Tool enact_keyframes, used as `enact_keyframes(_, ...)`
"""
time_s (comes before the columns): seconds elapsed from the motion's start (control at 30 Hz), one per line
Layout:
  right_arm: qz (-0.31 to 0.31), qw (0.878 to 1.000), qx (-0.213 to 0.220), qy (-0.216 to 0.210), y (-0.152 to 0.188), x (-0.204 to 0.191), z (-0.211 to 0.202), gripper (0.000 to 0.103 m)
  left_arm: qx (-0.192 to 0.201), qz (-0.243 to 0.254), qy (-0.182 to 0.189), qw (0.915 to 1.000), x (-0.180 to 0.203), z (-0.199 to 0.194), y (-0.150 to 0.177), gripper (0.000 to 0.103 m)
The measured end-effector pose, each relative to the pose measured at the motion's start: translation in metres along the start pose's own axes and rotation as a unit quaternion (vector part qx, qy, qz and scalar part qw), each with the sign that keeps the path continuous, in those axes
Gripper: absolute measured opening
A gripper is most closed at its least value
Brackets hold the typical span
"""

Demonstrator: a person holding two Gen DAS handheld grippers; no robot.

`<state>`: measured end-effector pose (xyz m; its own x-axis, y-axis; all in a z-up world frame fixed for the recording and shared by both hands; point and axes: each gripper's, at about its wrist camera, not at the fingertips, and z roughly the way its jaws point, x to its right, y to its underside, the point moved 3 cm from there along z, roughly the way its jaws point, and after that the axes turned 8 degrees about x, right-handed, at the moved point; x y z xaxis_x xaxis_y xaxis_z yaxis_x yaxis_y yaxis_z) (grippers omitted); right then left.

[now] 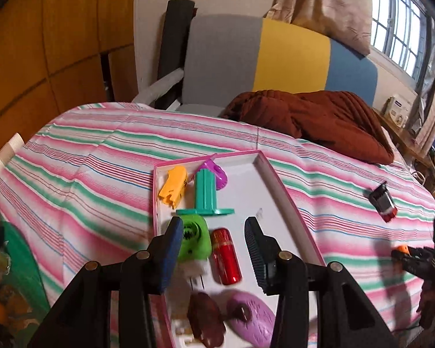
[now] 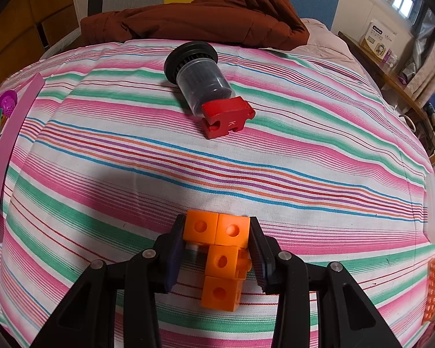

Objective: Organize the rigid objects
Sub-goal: 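Carry the teal holder into the tray and open the left gripper, then carry the orange cube blocks into the tray and open the right gripper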

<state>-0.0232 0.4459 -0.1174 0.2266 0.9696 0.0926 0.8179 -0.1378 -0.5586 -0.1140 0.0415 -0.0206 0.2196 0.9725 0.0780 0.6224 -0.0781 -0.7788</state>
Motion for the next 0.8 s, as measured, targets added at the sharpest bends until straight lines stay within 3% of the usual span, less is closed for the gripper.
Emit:
enact_keyframes(0.3, -0.001, 1.0, 0.0, 0.001, -0.001, 0.001, 0.0, 0.041, 0.028, 0.039, -0.008, 0.9988, 0.013, -0.039, 0.013, 0.044)
enact_keyframes(0.8, 0.022, 0.999, -0.006, -0.033, 0.001, -0.003, -0.003, 0.041, 0.015, 0.063, -0.007, 0.9979, 0.017, -0.053, 0.044, 0.044)
